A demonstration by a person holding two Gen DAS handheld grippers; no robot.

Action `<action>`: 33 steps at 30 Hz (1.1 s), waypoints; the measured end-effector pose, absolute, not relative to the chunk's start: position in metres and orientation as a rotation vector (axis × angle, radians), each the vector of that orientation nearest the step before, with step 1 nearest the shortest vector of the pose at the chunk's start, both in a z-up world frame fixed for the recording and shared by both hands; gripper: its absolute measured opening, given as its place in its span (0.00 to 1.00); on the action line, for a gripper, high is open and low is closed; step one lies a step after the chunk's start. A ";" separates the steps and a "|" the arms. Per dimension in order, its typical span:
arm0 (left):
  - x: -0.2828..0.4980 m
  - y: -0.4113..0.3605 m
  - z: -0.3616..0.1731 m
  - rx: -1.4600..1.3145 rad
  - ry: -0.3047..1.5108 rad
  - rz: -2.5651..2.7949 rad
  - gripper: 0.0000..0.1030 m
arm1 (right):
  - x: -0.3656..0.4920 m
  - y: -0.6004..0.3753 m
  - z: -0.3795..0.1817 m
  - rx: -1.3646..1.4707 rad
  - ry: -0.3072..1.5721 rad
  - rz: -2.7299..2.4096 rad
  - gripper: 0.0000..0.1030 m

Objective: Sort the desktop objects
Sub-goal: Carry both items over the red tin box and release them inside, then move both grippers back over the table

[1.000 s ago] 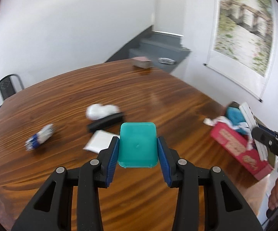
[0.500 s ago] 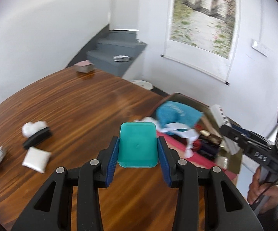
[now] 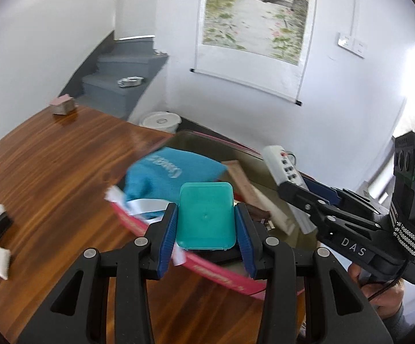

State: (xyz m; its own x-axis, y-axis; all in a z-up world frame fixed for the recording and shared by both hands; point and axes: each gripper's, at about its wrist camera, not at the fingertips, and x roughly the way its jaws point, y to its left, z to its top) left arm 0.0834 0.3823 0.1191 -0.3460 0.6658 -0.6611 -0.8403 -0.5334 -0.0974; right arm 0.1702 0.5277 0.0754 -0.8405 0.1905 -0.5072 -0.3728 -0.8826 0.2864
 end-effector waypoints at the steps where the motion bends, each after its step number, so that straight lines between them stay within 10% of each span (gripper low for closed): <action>1: 0.085 0.387 0.117 -0.819 0.325 1.972 0.42 | 0.170 0.529 0.075 -0.688 0.550 2.698 0.42; 8: 0.086 0.394 0.113 -0.854 0.328 1.912 0.57 | 0.168 0.539 0.071 -0.715 0.614 2.670 0.46; 33: -0.002 0.251 0.117 -0.927 0.142 2.279 0.57 | 0.120 0.450 0.089 -0.752 0.504 2.876 0.61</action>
State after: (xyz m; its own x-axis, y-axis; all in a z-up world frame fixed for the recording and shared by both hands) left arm -0.0016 0.2513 0.1172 -0.5279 0.5407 -0.6550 -0.6178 -0.7736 -0.1408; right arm 0.1200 0.4501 0.0887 -0.8681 0.0370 -0.4950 -0.2030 -0.9365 0.2860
